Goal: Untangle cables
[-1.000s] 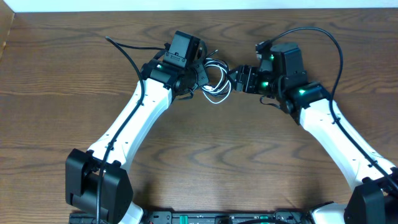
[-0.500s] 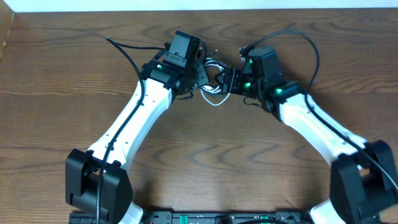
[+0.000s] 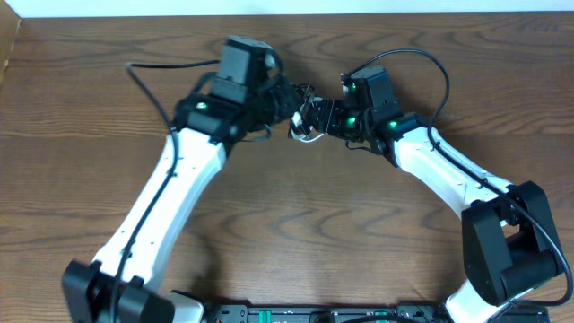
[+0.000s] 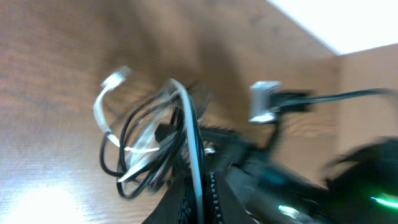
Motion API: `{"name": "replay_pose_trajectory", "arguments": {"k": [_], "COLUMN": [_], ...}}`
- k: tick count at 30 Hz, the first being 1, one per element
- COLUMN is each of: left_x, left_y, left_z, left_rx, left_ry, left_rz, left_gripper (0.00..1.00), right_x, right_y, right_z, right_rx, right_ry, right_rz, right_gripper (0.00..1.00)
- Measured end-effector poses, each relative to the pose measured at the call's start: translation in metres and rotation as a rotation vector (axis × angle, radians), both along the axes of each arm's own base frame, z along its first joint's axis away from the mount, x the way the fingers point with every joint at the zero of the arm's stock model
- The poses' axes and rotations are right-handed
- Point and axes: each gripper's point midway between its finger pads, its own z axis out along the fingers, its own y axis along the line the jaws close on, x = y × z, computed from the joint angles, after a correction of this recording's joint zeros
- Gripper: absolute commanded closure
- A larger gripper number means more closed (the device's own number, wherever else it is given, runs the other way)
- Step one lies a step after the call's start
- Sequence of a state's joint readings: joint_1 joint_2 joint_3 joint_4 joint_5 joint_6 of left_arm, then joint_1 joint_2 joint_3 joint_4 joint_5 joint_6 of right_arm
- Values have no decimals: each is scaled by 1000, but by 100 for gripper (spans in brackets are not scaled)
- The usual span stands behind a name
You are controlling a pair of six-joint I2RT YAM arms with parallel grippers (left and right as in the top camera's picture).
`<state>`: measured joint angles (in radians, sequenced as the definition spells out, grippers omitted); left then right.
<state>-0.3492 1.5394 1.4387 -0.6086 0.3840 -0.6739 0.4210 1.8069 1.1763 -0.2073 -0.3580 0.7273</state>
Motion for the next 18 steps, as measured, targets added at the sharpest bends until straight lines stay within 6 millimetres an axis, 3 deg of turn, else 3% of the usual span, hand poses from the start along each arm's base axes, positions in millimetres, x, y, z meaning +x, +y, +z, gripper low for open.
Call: {"name": "replay_pose_trajectory", "arguments": {"k": [5,11,18], "left_x": [-6,-5,12], "left_y": [17,21,10], "left_z": [41,49,92], "left_rx": [-110,-170,-274], "left_ry": [-66,-68,-248], "left_rz": [-8,-32,-101], "left_gripper": [92,92,92], "right_x": [2,-5,-18], "right_y": [-22,-30,-44], "right_z": [-26,-36,-47], "right_rx": [-58,-107,-168], "right_ry": [55,86,134], "right_rz": [-56,-50,-13], "right_gripper": [51,54,41]}}
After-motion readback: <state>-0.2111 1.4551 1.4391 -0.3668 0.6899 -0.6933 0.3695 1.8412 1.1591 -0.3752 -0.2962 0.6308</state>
